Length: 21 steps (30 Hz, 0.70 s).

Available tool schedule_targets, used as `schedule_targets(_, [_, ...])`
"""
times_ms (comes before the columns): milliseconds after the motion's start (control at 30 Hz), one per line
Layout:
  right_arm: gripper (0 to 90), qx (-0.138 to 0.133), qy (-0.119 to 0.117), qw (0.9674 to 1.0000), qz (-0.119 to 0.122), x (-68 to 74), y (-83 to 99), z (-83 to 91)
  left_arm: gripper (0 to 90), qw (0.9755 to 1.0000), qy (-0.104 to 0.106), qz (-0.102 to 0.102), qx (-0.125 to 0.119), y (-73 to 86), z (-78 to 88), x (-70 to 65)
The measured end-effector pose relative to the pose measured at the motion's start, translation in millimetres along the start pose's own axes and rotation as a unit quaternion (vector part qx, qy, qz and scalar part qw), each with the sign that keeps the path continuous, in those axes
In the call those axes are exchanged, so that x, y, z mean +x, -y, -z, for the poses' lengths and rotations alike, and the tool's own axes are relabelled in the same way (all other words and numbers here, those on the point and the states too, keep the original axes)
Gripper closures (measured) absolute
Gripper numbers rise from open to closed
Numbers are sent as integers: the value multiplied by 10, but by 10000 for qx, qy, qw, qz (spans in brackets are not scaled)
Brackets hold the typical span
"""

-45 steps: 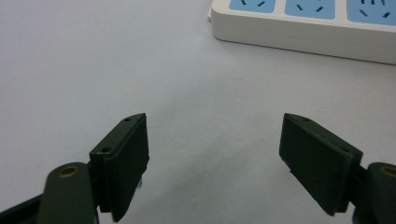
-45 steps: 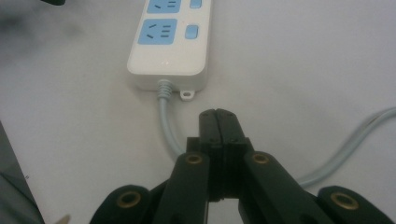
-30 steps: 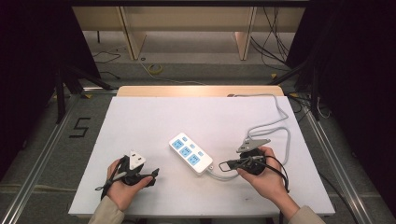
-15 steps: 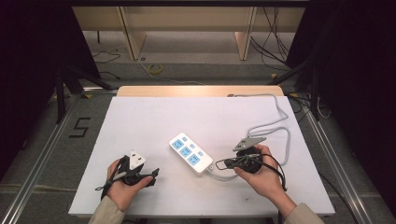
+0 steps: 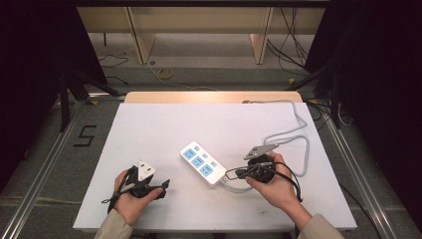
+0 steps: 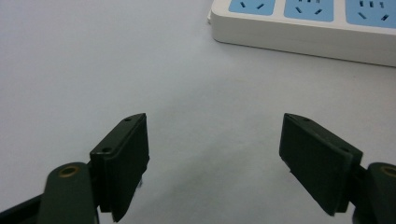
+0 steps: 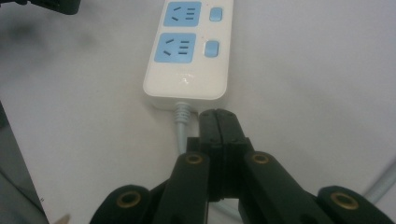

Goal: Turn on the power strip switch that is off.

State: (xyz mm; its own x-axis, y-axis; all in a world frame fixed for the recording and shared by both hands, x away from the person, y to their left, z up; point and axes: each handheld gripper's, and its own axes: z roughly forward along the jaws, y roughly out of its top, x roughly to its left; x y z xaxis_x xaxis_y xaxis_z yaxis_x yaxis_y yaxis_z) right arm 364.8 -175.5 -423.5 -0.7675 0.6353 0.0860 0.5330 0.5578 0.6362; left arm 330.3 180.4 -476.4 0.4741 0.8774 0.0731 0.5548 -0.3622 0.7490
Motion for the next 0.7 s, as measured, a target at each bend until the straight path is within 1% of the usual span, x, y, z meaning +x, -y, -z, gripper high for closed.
schedule_targets(567, [900, 50, -34, 10000, 33, 11, -71, -49, 239, 10000, -1, -10, 2, -2, 0, -6])
schedule_targets(700, [900, 88, -52, 9999, -5, 21, -100, -69, 239, 10000, 0, -12, 6, -3, 0, -7])
